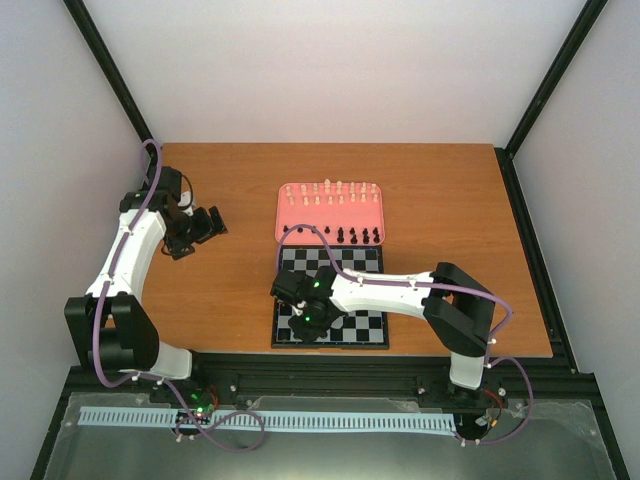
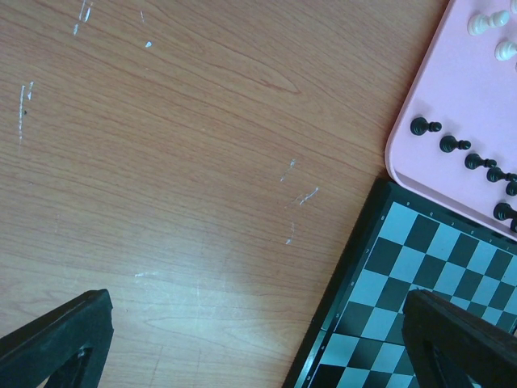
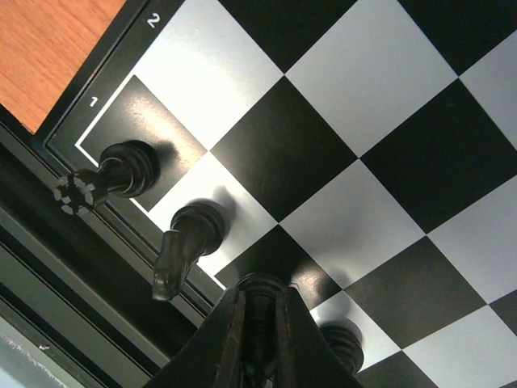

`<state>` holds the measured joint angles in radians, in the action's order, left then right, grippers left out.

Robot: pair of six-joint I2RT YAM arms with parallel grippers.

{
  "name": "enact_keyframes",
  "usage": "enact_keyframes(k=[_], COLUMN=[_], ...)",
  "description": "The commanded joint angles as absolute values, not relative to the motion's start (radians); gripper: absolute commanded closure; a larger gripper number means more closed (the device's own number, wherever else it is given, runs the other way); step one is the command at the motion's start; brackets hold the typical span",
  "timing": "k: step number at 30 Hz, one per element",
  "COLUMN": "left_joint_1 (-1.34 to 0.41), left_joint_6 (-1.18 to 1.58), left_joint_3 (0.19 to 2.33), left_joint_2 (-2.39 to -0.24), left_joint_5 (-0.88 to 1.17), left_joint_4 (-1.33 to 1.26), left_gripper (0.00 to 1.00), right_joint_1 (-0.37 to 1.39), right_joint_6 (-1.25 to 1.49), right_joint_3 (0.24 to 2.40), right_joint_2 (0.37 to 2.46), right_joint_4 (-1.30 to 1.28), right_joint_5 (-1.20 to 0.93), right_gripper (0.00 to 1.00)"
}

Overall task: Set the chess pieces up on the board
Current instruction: Place the chess piece on the chessboard.

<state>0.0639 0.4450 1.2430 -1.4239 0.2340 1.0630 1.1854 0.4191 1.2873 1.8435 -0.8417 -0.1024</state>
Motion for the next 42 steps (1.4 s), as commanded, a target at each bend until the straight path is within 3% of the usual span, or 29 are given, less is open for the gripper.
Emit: enact_keyframes(k=[1, 8, 16, 26, 29, 35, 42], left_joint_1=[0.069, 0.069, 0.069, 0.069, 0.069, 0.069, 0.069], left_joint_6=[0.451, 0.451, 0.452, 0.454, 0.455, 0.455, 0.456], left_joint_3=[1.256, 1.259, 1.267, 1.302, 1.305, 1.294, 1.278], left_joint_2=[-1.426, -1.431, -1.435, -1.442, -1.442, -1.436, -1.431], left_joint_5=[0.239, 0.238, 0.237, 0.241, 0.244, 0.252, 0.255], left_joint_4=[1.051, 1.048, 1.052, 1.063, 1.063, 1.055, 1.046], left_gripper=[0.00, 0.00, 0.00, 0.00, 0.00, 0.00, 0.00], right_joint_1=[1.195, 1.193, 1.193, 1.193, 1.193, 1.166, 1.106], right_joint_6=[0.418, 0.397, 0.388, 0.386, 0.411, 0.499, 0.559], right_joint_3=[1.301, 1.308, 1.321, 1.376, 1.383, 1.353, 1.250], right_joint_2=[1.867, 1.876, 1.854, 1.810, 1.788, 1.741, 1.718], right_joint_4=[-0.857, -0.862, -0.871, -0.904, -0.925, -0.976, -0.995], right_joint_5=[-0.075, -0.083, -0.050, 0.026, 0.079, 0.172, 0.121], right_gripper=[0.96, 0.85, 0.65, 0.59, 0.52, 0.51, 0.64])
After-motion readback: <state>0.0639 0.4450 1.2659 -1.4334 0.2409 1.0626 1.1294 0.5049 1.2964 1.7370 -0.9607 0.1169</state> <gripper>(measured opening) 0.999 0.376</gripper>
